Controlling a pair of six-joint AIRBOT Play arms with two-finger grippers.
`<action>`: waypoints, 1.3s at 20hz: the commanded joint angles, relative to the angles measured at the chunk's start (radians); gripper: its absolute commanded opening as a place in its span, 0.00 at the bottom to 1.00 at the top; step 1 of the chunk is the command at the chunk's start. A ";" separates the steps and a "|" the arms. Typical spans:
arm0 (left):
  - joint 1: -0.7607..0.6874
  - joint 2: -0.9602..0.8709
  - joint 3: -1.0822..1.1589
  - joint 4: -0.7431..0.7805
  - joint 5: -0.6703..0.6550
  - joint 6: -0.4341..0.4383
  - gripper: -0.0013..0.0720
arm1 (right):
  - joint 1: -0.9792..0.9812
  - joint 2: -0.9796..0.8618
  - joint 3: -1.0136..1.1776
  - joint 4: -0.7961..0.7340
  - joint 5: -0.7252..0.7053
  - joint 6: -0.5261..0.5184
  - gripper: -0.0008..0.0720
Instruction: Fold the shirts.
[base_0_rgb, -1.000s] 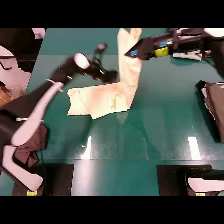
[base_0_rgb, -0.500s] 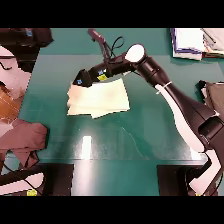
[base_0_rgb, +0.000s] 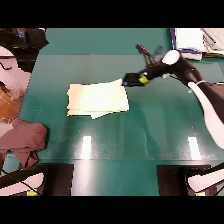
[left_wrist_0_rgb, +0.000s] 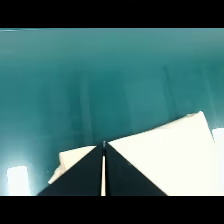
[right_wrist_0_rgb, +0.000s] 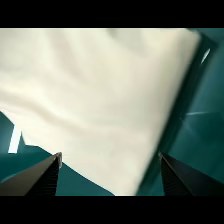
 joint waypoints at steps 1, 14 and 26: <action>-0.063 -0.008 -0.021 0.000 0.032 0.022 0.05 | -0.122 -0.006 -0.132 0.068 -0.002 0.039 0.98; -0.089 -0.031 -0.021 -0.051 0.030 0.045 0.05 | 0.120 -0.346 0.188 0.241 -0.011 -0.012 0.04; -0.347 -0.031 -0.021 -0.068 0.099 0.072 0.05 | -0.480 0.069 0.265 -0.029 0.114 0.099 0.03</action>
